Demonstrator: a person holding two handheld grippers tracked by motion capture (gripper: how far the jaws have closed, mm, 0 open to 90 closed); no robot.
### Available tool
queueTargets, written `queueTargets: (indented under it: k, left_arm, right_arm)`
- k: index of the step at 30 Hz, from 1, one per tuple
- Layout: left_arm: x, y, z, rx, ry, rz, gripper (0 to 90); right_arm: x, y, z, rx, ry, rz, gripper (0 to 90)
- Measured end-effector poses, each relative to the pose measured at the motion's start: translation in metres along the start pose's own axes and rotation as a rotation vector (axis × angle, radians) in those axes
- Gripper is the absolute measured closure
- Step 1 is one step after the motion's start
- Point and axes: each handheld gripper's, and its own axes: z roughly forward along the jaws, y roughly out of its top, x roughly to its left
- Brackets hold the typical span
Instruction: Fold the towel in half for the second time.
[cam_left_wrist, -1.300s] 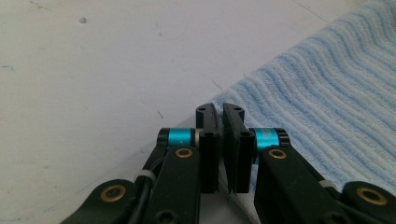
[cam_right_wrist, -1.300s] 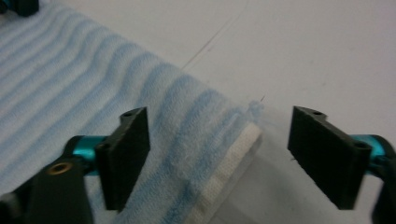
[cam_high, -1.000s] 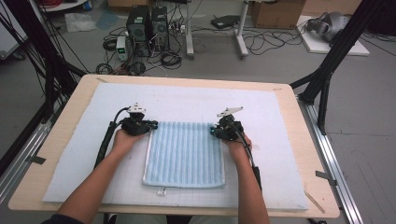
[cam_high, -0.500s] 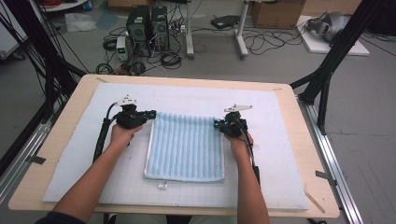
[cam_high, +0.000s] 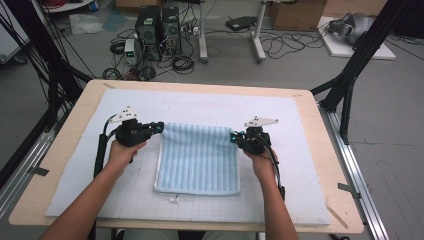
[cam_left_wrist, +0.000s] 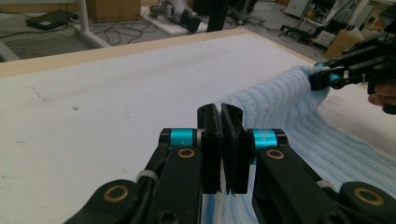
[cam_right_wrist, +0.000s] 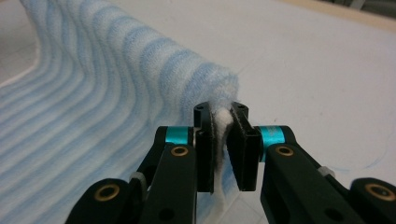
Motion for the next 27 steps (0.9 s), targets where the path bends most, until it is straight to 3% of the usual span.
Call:
queueTargets:
  k: [14,27]
  left_arm:
    - [-0.022,-0.025,-0.025,-0.011,-0.041,0.014,85.9]
    - [-0.04,-0.045,-0.047,0.023,-0.081,0.043,85.4]
  right_arm:
    - [0.026,-0.023,-0.029,-0.02,0.032,-0.035,81.5]
    - [0.045,-0.05,-0.048,-0.053,0.076,-0.049,82.0]
